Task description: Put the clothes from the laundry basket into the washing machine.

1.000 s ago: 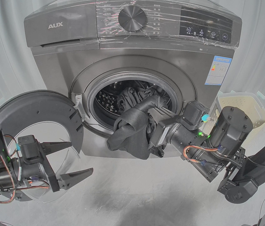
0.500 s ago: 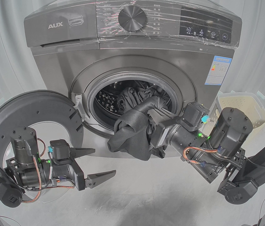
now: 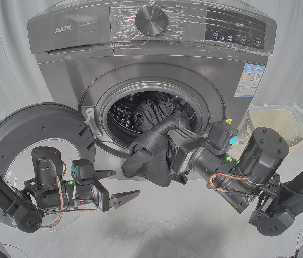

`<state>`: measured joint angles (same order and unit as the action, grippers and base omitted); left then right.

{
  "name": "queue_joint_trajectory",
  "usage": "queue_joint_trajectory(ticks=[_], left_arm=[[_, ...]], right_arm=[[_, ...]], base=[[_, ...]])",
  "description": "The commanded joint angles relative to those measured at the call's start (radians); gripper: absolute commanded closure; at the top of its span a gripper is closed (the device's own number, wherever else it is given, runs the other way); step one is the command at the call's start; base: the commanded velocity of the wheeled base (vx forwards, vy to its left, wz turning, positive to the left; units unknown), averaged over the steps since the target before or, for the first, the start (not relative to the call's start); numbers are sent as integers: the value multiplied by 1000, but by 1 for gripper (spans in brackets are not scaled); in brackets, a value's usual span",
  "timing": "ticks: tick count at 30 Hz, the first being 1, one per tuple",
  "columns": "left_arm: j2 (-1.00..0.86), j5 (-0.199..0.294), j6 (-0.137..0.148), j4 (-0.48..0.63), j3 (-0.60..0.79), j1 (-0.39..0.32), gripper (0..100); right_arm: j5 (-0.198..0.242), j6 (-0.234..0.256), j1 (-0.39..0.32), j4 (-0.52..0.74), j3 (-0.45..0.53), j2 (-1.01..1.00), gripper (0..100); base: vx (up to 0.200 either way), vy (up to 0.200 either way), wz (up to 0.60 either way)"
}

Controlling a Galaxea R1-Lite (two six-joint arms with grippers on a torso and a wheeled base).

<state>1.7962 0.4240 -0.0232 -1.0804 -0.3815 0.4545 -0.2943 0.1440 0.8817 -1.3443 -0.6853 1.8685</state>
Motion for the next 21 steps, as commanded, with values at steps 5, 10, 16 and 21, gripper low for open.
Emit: queue_joint_trajectory(ticks=[5, 10, 16, 21], left_arm=[[146, -28, -4, -131, -30, -3, 0], [227, -31, -6, -231, -37, -3, 0], [293, -31, -17, -299, -71, -3, 0], [315, -31, -64, -365, -94, 3, 0]], right_arm=[[0, 0, 6, -12, 18, -8, 100], [0, 0, 11, -12, 17, -11, 100], [0, 0, 16, -12, 17, -9, 100], [0, 0, 17, -12, 17, -11, 100]], base=[[0, 0, 0], [0, 0, 0], [0, 0, 0], [0, 0, 0]])
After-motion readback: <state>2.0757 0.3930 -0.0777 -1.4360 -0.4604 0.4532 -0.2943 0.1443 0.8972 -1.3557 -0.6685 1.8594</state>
